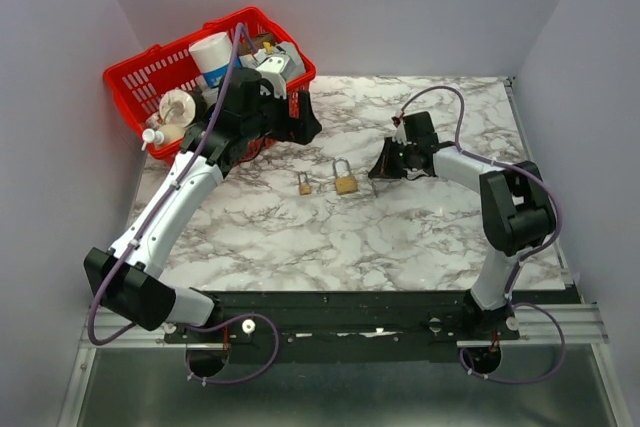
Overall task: Lock with the key
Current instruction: Place the key at the center of the board.
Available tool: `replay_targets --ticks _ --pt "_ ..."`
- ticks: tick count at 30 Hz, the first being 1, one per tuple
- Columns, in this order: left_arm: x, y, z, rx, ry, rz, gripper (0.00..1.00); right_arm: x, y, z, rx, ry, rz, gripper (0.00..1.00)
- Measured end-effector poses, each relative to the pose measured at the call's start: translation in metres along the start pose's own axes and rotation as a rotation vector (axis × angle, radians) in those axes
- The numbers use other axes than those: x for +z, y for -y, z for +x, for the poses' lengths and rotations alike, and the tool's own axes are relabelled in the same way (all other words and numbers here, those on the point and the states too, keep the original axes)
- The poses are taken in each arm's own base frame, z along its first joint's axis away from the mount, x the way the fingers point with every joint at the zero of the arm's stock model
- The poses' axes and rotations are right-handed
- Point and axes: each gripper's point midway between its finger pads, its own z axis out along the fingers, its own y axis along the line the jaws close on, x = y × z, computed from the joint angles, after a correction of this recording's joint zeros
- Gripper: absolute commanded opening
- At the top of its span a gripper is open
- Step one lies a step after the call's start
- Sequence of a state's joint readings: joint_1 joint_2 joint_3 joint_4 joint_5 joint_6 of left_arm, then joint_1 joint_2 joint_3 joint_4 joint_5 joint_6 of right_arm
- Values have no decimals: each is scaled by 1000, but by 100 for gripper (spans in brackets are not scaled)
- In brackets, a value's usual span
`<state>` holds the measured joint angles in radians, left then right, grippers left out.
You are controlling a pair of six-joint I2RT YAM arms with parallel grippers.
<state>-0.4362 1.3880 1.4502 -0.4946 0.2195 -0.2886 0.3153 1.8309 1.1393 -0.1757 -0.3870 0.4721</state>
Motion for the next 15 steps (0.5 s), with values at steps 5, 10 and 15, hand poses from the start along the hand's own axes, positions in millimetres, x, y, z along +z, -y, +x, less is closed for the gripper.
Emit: replay_targets --ticks 5,10,15 --pt "-9 12 3 13 -3 62 99 15 13 11 29 -37 23 2" --pt "-8 11 8 8 -17 66 99 22 19 16 56 -51 41 21" --pt "-8 9 13 -2 -25 62 99 24 21 12 76 -40 57 45"
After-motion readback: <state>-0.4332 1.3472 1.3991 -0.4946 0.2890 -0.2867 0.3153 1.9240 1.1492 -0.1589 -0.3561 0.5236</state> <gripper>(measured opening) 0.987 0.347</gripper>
